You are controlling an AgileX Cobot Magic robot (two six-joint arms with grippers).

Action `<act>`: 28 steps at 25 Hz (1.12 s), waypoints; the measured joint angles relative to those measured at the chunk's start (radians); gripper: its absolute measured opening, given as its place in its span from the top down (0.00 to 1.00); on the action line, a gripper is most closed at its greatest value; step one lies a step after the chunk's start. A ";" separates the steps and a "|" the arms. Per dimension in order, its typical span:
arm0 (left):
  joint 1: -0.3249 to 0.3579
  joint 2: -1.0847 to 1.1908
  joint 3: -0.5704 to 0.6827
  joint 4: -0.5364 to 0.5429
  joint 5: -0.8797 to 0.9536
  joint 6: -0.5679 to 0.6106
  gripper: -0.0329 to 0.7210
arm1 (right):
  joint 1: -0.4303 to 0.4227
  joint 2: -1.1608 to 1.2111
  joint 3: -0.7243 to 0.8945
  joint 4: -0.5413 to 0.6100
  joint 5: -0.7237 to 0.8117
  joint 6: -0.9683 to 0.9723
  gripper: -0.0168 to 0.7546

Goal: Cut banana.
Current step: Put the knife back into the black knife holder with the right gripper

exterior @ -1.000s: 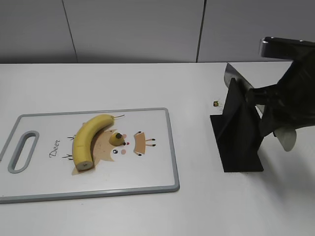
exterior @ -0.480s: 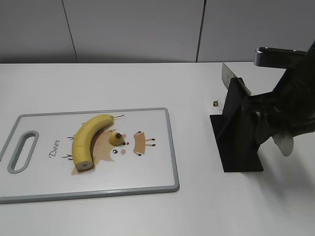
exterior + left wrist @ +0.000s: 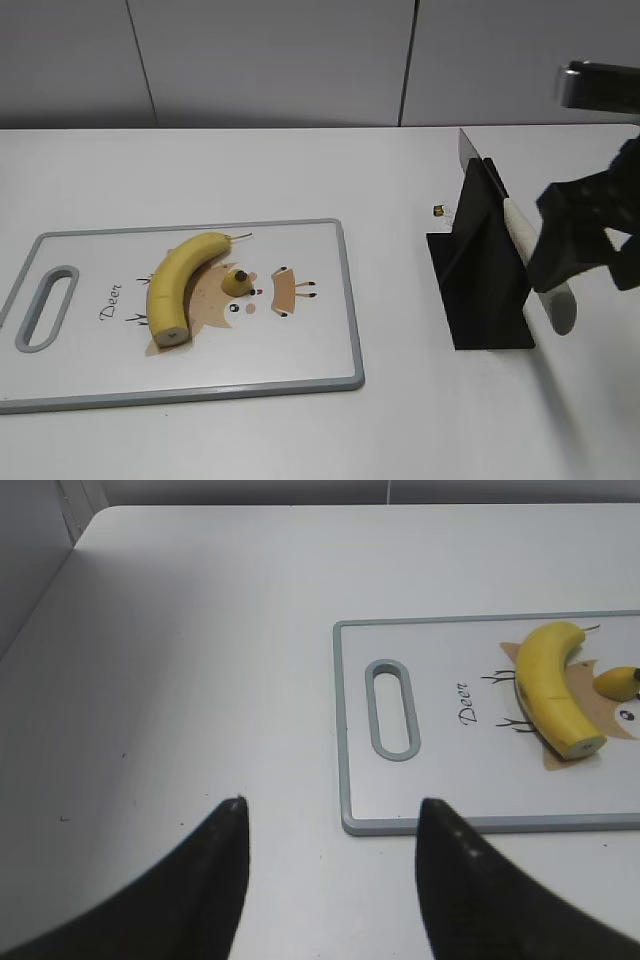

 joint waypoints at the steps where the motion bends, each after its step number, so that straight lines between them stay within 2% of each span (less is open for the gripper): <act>1: 0.000 0.000 0.000 0.000 0.000 0.000 0.25 | 0.000 -0.044 0.021 -0.009 0.002 -0.008 0.22; 13: 0.000 0.000 0.000 0.001 0.000 0.000 0.25 | 0.000 -0.752 0.343 -0.030 -0.006 -0.270 0.22; 18: 0.000 0.000 0.000 0.001 0.000 0.000 0.25 | 0.000 -1.003 0.440 -0.031 -0.007 -0.304 0.22; 28: 0.000 0.000 0.000 0.001 0.000 0.000 0.25 | 0.000 -1.380 0.478 -0.054 0.030 -0.309 0.22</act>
